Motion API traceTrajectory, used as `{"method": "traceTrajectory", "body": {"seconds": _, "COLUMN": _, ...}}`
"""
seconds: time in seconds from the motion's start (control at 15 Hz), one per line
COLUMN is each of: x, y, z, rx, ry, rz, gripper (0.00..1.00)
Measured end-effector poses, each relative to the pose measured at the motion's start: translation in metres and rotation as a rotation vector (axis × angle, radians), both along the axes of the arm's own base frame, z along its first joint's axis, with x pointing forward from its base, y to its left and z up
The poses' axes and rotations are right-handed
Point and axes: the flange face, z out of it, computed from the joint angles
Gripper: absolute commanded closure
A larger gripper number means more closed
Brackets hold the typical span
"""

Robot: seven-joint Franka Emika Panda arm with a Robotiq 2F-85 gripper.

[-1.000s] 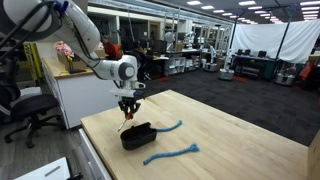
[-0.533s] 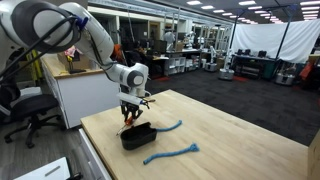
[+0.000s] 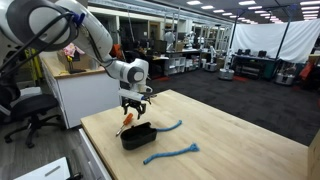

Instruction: Take the screwdriver out of the box

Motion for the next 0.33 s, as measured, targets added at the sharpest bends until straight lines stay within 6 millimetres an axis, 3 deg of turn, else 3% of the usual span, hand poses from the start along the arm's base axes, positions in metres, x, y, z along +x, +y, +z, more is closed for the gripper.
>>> {"method": "traceTrajectory", "body": {"seconds": 0.33, "x": 0.005, "y": -0.011, "z": 0.038, "rx": -0.017, "ry": -0.145, "rz": -0.009, "gripper": 0.00}}
